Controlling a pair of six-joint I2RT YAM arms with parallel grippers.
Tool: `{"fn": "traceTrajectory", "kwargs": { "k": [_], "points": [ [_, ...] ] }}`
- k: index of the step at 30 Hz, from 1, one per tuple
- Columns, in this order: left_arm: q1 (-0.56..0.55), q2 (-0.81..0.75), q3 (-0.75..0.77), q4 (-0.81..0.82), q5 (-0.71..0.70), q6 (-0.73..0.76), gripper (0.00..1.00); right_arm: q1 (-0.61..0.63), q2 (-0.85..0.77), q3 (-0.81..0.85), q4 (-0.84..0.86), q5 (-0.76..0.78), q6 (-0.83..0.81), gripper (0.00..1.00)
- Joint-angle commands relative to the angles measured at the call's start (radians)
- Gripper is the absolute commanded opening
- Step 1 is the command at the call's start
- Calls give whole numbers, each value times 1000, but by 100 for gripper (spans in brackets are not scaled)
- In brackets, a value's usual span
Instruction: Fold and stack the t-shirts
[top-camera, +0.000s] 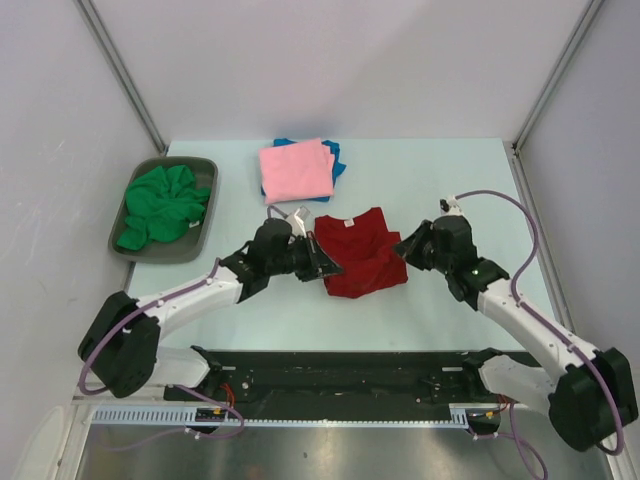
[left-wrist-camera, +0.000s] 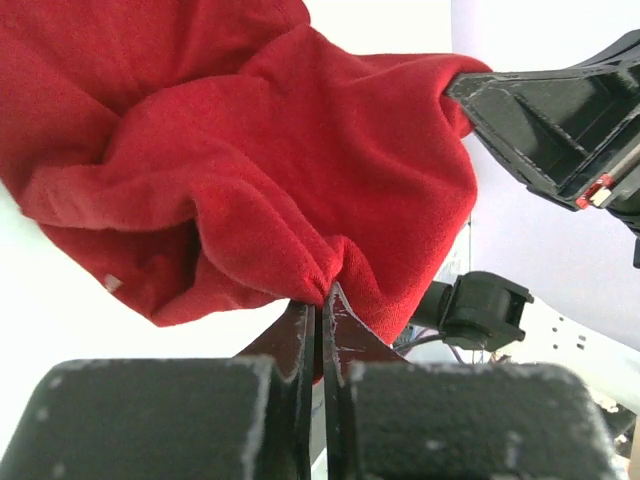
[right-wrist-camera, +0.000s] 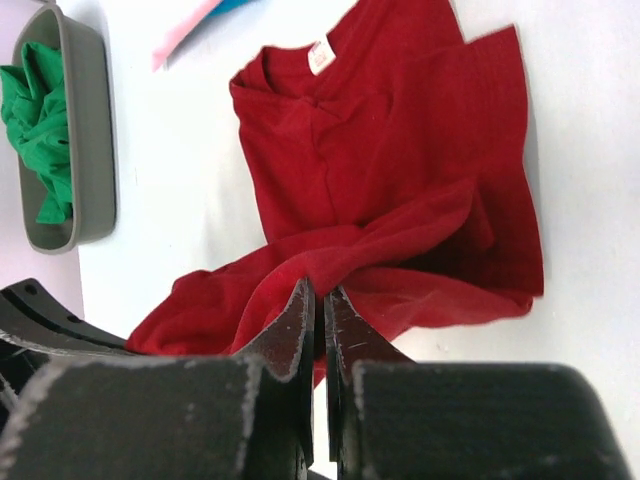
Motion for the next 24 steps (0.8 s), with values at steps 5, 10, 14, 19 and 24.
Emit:
{"fn": "traceTrajectory", "kwargs": {
  "k": [5, 10, 14, 19, 24],
  "points": [
    [125, 130, 43, 115, 120, 10, 0, -72, 196, 114, 191, -120, -47, 0],
    [192, 230, 121, 132, 182, 15, 0, -83, 305, 151, 264, -128, -47, 0],
    [237, 322, 185, 149, 229, 16, 0, -101, 386, 178, 309, -131, -36, 0],
    [286, 431, 273, 140, 275, 18, 0, -122, 485, 236, 343, -159, -33, 0],
    [321, 503, 325, 149, 279, 21, 0, -138, 604, 286, 369, -166, -35, 0]
  ]
}}
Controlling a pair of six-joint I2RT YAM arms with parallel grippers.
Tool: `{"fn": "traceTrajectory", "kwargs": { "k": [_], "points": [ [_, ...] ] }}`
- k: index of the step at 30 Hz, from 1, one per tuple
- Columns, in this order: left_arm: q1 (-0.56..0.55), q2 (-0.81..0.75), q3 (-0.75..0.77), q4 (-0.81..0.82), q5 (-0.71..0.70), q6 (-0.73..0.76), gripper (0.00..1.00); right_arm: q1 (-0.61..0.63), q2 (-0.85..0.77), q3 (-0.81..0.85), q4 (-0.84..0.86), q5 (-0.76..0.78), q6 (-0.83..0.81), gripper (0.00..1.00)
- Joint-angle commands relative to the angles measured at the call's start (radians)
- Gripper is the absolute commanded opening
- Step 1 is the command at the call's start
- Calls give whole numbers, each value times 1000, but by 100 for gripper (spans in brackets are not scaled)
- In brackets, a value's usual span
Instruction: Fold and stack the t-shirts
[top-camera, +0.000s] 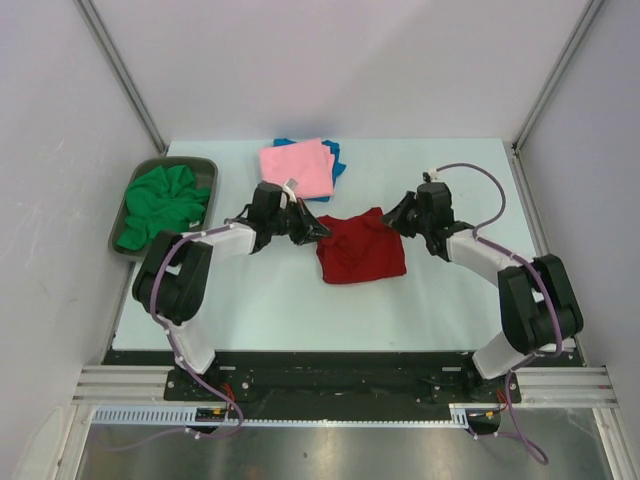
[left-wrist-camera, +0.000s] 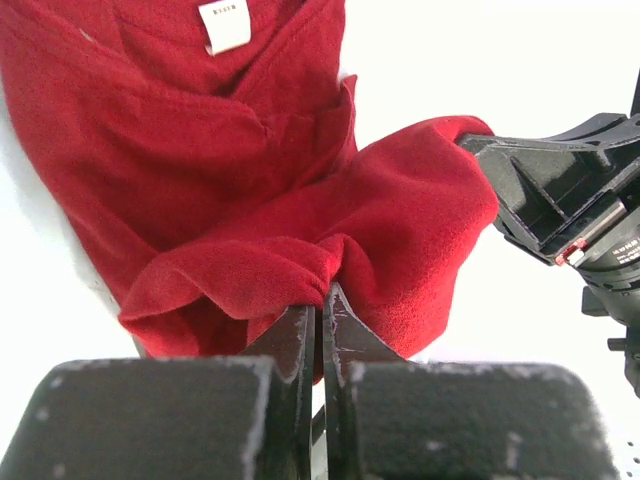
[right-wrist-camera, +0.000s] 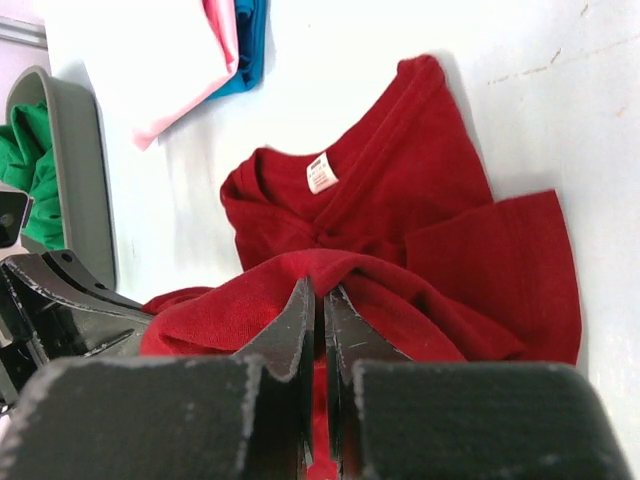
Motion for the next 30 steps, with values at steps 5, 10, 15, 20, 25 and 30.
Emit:
{"fn": "traceTrajectory", "kwargs": {
  "k": [5, 10, 15, 20, 25, 30],
  "points": [
    [80, 162, 183, -28, 32, 48, 80, -32, 178, 140, 110, 13, -18, 42],
    [130, 138, 275, -111, -13, 106, 100, -51, 154, 167, 165, 89, -80, 100],
    [120, -75, 200, -209, -52, 158, 100, -25, 2, 167, 86, 179, -162, 100],
    [91, -302, 30, -169, -37, 120, 100, 0, -114, 169, 52, 99, -176, 100],
    [-19, -384, -90, 71, 38, 19, 100, -15, -26, 250, 61, -153, -99, 100],
    [-139, -269, -32, 159, 57, 65, 100, -17, 133, 321, 102, -402, -4, 100]
  ]
}}
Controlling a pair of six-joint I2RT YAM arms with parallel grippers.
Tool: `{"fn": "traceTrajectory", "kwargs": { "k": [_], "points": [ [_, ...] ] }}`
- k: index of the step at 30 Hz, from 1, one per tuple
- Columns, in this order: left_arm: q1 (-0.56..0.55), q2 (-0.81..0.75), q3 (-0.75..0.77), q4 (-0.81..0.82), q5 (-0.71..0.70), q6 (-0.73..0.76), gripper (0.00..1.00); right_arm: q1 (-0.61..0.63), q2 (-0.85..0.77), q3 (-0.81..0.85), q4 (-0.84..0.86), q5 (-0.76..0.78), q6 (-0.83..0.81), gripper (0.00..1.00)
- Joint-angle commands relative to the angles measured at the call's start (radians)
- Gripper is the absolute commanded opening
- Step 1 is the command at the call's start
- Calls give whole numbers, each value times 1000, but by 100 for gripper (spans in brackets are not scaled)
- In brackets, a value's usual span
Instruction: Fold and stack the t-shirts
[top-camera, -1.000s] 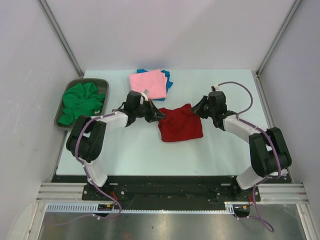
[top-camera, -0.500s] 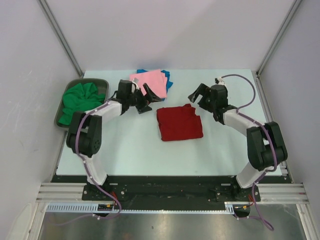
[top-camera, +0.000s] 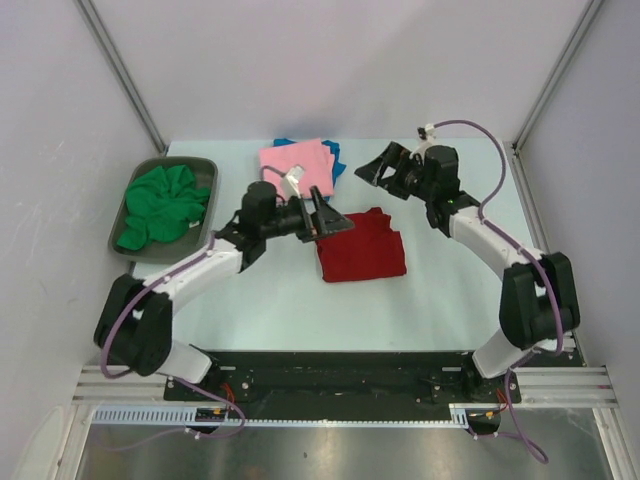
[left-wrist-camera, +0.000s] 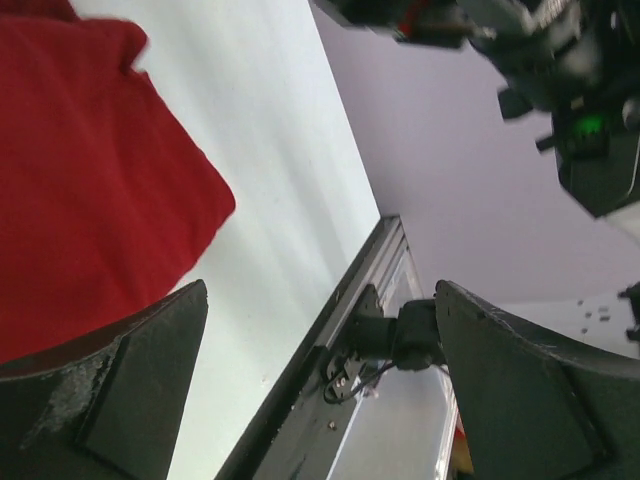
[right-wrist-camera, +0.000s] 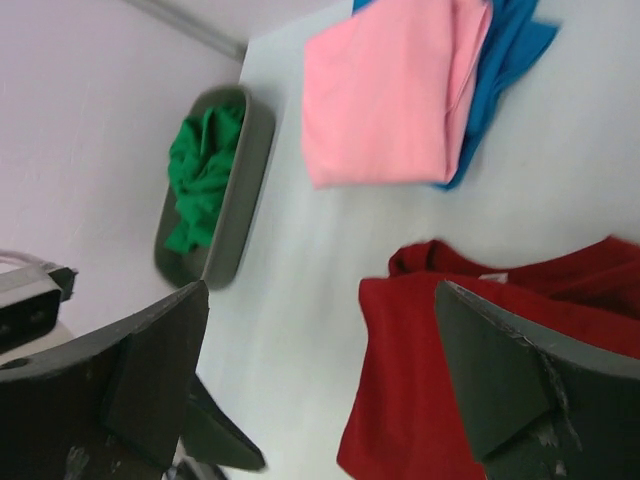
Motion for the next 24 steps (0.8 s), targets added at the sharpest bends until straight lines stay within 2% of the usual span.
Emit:
{"fn": "traceTrajectory", "kwargs": {
  "k": [1, 5, 7, 11, 18, 24],
  "points": [
    [-63, 92, 29, 181, 49, 1, 100, -3, 128, 64, 37, -265, 90, 100],
    [-68, 193, 44, 284, 95, -13, 100, -17, 247, 72, 174, -443, 196, 100],
    [-69, 224, 52, 301, 98, -9, 100, -20, 313, 72, 241, -481, 242, 100],
    [-71, 310, 61, 305, 107, 14, 100, -23, 408, 72, 279, -506, 262, 100],
    [-71, 538, 18, 455, 127, 11, 100, -41, 551, 68, 328, -518, 245, 100],
    [-71, 618, -31, 505, 131, 27, 100, -72, 617, 64, 285, -517, 184, 100]
  ]
}}
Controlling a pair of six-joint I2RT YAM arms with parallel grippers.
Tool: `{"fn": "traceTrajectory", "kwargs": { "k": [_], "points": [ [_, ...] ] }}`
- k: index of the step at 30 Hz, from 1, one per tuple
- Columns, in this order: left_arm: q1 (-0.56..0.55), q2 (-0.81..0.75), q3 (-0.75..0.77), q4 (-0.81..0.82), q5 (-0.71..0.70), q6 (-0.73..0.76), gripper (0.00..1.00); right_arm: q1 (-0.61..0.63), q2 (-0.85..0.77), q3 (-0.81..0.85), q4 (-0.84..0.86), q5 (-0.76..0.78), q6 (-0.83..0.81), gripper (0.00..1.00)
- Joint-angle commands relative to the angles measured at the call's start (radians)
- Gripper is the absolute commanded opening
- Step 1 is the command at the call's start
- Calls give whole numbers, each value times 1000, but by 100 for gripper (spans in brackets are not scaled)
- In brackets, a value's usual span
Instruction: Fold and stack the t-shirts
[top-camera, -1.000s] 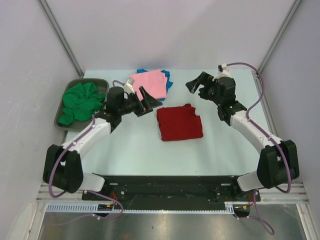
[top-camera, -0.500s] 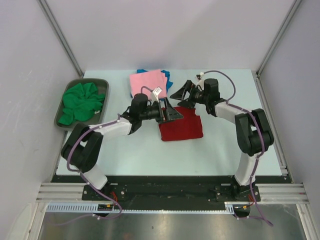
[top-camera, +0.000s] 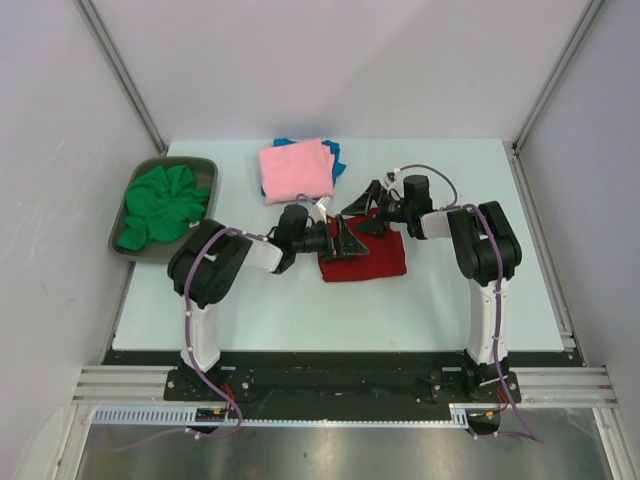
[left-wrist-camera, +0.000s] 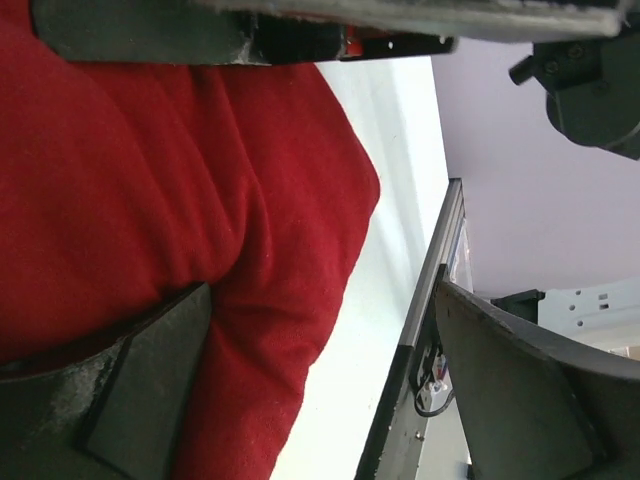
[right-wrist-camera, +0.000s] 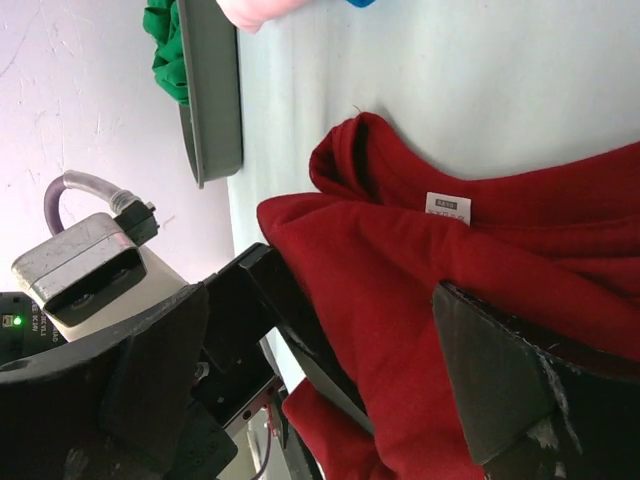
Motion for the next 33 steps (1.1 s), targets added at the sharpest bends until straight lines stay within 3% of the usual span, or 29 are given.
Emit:
{"fn": "traceTrajectory", "kwargs": {
  "k": [1, 7, 11, 16, 19, 23, 26, 27, 29, 30, 33],
  "points": [
    [0, 34, -59, 76, 29, 28, 100, -33, 35, 28, -8, 6, -71, 100],
    [1, -1, -121, 114, 36, 33, 100, -42, 33, 28, -11, 41, -107, 100],
    [-2, -117, -76, 80, 64, 14, 100, -49, -43, 43, 33, 37, -77, 100],
    [-5, -344, 22, -154, 81, 39, 100, -55, -226, 49, -34, 72, -117, 100],
    [-7, -463, 80, -358, 43, 82, 100, -50, -356, 52, -167, 109, -192, 100],
    [-2, -596, 114, -617, -26, 164, 100, -26, -562, 60, -450, 216, -411, 100],
    [6, -690, 103, -783, -130, 230, 100, 75, -672, 74, -698, 443, -562, 100],
    [6, -710, 97, -826, -166, 241, 100, 118, -746, 74, -746, 659, -665, 100],
    [12, -775, 51, -898, -265, 266, 100, 276, -801, 72, -858, 902, -755, 100],
    [16, -799, 31, -912, -288, 267, 100, 321, -833, 71, -887, 1102, -819, 99],
    [27, -888, -36, -960, -397, 286, 100, 473, -866, 66, -990, 1346, -884, 100]
  ]
}}
